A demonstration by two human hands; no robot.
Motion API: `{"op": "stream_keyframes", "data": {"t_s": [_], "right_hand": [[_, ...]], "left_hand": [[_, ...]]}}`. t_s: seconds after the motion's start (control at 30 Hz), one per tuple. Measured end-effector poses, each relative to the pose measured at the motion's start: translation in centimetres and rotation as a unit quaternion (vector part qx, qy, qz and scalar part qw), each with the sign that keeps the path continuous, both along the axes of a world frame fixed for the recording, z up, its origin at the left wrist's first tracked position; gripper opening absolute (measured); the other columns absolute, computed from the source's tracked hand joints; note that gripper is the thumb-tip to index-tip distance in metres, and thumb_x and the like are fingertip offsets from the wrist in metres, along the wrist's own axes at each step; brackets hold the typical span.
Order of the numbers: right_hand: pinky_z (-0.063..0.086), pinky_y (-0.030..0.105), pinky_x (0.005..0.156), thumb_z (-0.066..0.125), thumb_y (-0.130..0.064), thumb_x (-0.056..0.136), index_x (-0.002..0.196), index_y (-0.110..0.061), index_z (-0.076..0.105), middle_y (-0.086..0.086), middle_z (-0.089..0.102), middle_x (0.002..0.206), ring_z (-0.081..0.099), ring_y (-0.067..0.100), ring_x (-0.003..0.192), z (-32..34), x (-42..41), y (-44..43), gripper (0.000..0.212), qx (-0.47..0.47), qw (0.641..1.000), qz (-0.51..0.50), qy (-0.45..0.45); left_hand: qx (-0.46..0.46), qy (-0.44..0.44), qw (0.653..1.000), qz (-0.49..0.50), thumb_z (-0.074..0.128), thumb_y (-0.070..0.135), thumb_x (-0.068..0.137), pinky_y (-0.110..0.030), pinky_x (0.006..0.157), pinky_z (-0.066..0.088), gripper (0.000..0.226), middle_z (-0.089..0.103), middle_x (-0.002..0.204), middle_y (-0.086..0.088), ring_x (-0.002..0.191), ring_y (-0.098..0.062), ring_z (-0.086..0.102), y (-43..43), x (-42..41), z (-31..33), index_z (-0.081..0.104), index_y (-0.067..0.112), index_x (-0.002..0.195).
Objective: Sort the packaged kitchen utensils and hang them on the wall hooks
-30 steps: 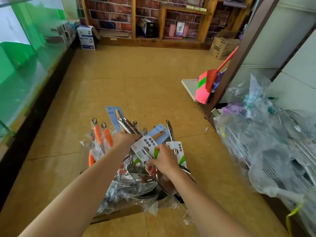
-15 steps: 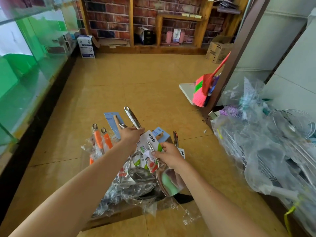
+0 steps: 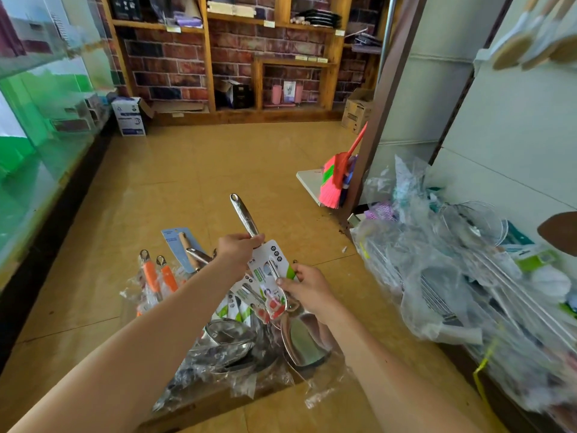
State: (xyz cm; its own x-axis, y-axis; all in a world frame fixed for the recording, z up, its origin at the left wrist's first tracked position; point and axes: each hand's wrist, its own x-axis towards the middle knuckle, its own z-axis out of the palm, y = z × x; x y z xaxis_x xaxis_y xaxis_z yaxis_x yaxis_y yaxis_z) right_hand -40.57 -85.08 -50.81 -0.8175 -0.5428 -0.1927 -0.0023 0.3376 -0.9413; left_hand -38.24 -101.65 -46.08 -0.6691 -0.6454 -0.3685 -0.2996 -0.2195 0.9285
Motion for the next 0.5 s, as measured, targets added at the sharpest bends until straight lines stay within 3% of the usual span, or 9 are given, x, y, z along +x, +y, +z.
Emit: {"op": "stream_keyframes", "data": {"t_s": [0.1, 0.23, 0.33, 0.4, 0.5], "right_hand": [[0.052, 0.017, 0.063, 0.07, -0.016, 0.091, 0.11, -0.006, 0.065, 0.001, 0.073, 0.101, 0.069, 0.008, 0.083, 1.4, 0.1, 1.7, 0.022, -0.008, 1.0, -0.024, 0.019], [0.059, 0.042, 0.081, 0.071, -0.016, 0.089, 0.106, -0.01, 0.068, 0.006, 0.075, 0.099, 0.071, 0.024, 0.091, 4.0, 0.3, 4.6, 0.018, -0.028, 0.997, -0.058, 0.042], [0.056, 0.051, 0.086, 0.073, -0.024, 0.087, 0.102, -0.012, 0.068, 0.009, 0.074, 0.099, 0.071, 0.029, 0.093, 6.4, 0.4, 7.4, 0.02, -0.035, 0.994, -0.081, 0.065], [0.058, 0.049, 0.085, 0.073, -0.022, 0.087, 0.102, -0.013, 0.068, 0.008, 0.075, 0.098, 0.072, 0.027, 0.09, 8.2, 0.5, 9.6, 0.018, -0.048, 0.991, -0.1, 0.072], [0.061, 0.034, 0.073, 0.07, -0.015, 0.09, 0.098, -0.019, 0.067, 0.002, 0.076, 0.096, 0.073, 0.016, 0.083, 11.3, 0.9, 13.2, 0.009, -0.065, 0.987, -0.121, 0.081]], "left_hand": [[0.008, 0.014, 1.0, -0.018, 0.081, 0.02, 0.079, -0.026, 0.048, 0.045, 0.038, 0.06, 0.082, -0.005, 0.069, -0.019, 0.058, 1.6, -0.2, 1.8, 0.061, 0.008, 0.109], [-0.032, 0.033, 0.997, -0.054, 0.081, 0.023, 0.079, -0.032, 0.061, 0.044, 0.029, 0.062, 0.084, -0.01, 0.069, -0.025, 0.054, 4.7, -0.6, 5.0, 0.067, 0.006, 0.097], [-0.043, 0.061, 0.993, -0.089, 0.079, 0.02, 0.082, -0.032, 0.059, 0.045, 0.025, 0.06, 0.076, -0.005, 0.063, -0.019, 0.054, 7.7, -1.0, 7.9, 0.064, 0.007, 0.097], [-0.051, 0.081, 0.989, -0.111, 0.077, 0.018, 0.083, -0.03, 0.057, 0.046, 0.018, 0.059, 0.073, -0.004, 0.06, -0.017, 0.054, 10.1, -1.1, 10.2, 0.064, 0.007, 0.087], [-0.071, 0.108, 0.982, -0.139, 0.078, 0.019, 0.083, -0.03, 0.055, 0.047, 0.017, 0.061, 0.075, -0.004, 0.059, -0.014, 0.054, 14.0, -1.4, 13.3, 0.066, 0.009, 0.088]]}}
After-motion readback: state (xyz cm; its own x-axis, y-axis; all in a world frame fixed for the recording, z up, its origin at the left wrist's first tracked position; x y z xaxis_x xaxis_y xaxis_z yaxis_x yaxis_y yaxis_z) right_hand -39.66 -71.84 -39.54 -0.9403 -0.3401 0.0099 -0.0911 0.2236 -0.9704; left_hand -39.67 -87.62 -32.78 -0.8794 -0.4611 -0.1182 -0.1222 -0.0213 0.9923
